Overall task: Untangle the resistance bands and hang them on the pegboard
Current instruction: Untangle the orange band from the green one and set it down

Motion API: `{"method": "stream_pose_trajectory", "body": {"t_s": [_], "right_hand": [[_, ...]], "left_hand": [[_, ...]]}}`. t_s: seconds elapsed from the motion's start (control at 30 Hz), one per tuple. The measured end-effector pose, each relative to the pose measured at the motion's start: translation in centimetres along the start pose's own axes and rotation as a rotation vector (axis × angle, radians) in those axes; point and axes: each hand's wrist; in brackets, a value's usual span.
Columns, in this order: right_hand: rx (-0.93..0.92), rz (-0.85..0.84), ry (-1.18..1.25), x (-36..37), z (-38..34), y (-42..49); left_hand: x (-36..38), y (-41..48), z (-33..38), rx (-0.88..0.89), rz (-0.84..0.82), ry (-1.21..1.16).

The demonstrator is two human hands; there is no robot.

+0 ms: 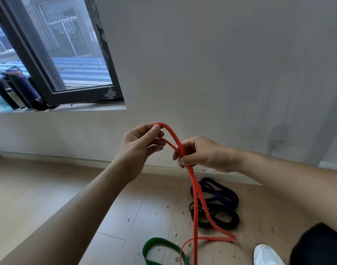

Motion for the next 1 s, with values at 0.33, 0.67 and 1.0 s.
{"method": "stream_pose_trajectory", "body": {"t_s": [0.33, 0.67, 1.0], "right_hand": [[-0.071, 0.112, -0.11, -2.5, -0.9, -0.7], [-0.108, 0.109, -0.38, -1.9, -0.2, -1.0], [-0.212, 0.063, -0.506, -0.3, -0.8, -0.8]], "left_hand": [[-2.4, 0.2, -0.7, -0.073, 0.018, 0.252], [-0.4, -0.6, -1.2, -0.126, -0.283, 0.632], [-0.4, -1.1, -1.2, -0.357, -0.269, 0.467]]}}
Point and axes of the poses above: each hand's wrist, its own y-axis towards the middle knuckle, its own x-axis out of the palm, z = x × y, and after that the axes turned 1 degree about z, right-handed
